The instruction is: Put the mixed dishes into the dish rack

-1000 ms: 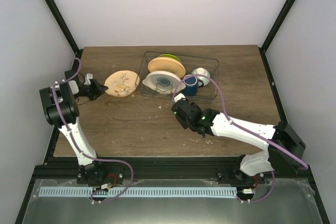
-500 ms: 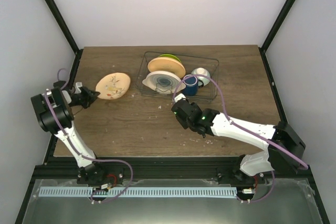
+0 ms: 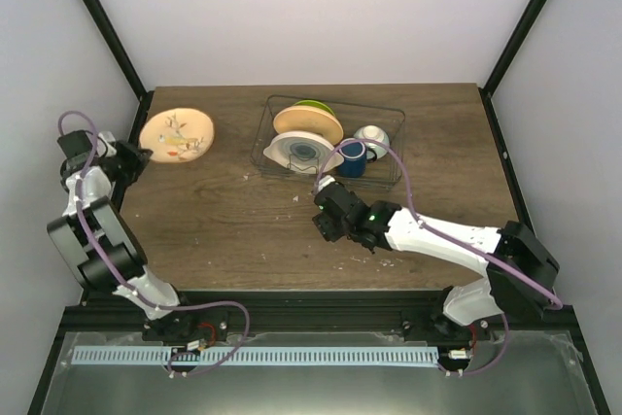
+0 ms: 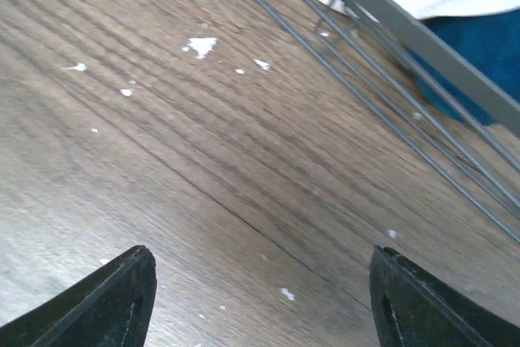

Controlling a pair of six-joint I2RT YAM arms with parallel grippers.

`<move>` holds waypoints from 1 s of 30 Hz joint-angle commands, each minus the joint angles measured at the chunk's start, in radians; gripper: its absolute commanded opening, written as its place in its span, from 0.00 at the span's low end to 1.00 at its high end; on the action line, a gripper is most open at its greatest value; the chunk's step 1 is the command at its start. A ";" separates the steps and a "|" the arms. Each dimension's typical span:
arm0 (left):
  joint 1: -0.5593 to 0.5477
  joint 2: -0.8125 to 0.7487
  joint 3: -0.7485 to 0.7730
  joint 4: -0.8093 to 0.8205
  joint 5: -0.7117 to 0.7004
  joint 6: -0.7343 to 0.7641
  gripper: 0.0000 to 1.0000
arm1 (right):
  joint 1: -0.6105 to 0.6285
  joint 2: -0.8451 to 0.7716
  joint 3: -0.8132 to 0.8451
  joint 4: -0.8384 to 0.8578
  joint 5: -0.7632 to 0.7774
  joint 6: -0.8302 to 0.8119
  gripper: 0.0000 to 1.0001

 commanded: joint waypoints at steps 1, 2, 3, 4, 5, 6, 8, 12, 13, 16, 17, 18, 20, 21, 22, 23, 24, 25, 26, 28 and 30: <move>-0.011 -0.169 0.037 0.022 0.116 -0.017 0.00 | -0.030 0.009 0.010 0.080 -0.151 0.036 0.76; -0.020 -0.197 0.032 0.024 0.119 -0.019 0.00 | -0.040 0.007 0.009 0.087 -0.175 0.041 0.77; -0.029 -0.224 0.026 0.023 0.121 -0.017 0.00 | -0.049 0.002 0.007 0.095 -0.201 0.045 0.79; -0.043 -0.249 0.023 0.015 0.122 -0.012 0.00 | -0.062 -0.007 0.003 0.101 -0.227 0.051 0.81; -0.059 -0.276 0.018 0.002 0.119 -0.003 0.00 | -0.073 -0.017 -0.003 0.110 -0.254 0.057 0.83; -0.081 -0.302 0.009 -0.005 0.118 0.007 0.00 | -0.083 -0.032 -0.010 0.121 -0.288 0.063 0.86; -0.133 -0.361 -0.026 -0.010 0.101 0.012 0.00 | -0.105 -0.072 -0.025 0.148 -0.352 0.076 0.92; -0.239 -0.452 -0.089 -0.015 0.080 0.020 0.00 | -0.146 -0.147 -0.037 0.167 -0.467 0.091 1.00; -0.266 -0.480 -0.098 -0.028 0.071 0.028 0.00 | -0.156 -0.162 -0.037 0.169 -0.492 0.095 1.00; -0.357 -0.549 -0.136 -0.046 0.034 0.044 0.00 | -0.192 -0.201 -0.045 0.196 -0.584 0.111 1.00; -0.384 -0.565 -0.143 -0.054 0.025 0.048 0.00 | -0.203 -0.209 -0.048 0.212 -0.616 0.118 1.00; -0.409 -0.581 -0.149 -0.062 0.019 0.051 0.00 | -0.210 -0.213 -0.051 0.226 -0.644 0.125 1.00; -0.465 -0.609 -0.163 -0.077 -0.005 0.059 0.00 | -0.220 -0.212 -0.053 0.245 -0.691 0.137 1.00; -0.498 -0.621 -0.171 -0.082 -0.024 0.065 0.00 | -0.221 -0.209 -0.052 0.256 -0.710 0.144 1.00; -0.534 -0.630 -0.178 -0.091 -0.045 0.072 0.00 | -0.222 -0.205 -0.052 0.268 -0.728 0.153 1.00; -0.563 -0.638 -0.184 -0.100 -0.070 0.077 0.00 | -0.223 -0.203 -0.054 0.285 -0.746 0.161 1.00; -0.591 -0.645 -0.194 -0.102 -0.087 0.078 0.00 | -0.223 -0.201 -0.056 0.303 -0.764 0.171 1.00; -0.613 -0.650 -0.205 -0.099 -0.097 0.077 0.00 | -0.222 -0.198 -0.060 0.320 -0.779 0.182 1.00; -0.634 -0.656 -0.217 -0.094 -0.103 0.073 0.00 | -0.224 -0.199 -0.066 0.339 -0.796 0.193 1.00; -0.667 -0.666 -0.235 -0.087 -0.107 0.071 0.00 | -0.225 -0.200 -0.072 0.369 -0.816 0.210 1.00; -0.684 -0.676 -0.247 -0.087 -0.114 0.072 0.00 | -0.224 -0.203 -0.076 0.387 -0.830 0.217 1.00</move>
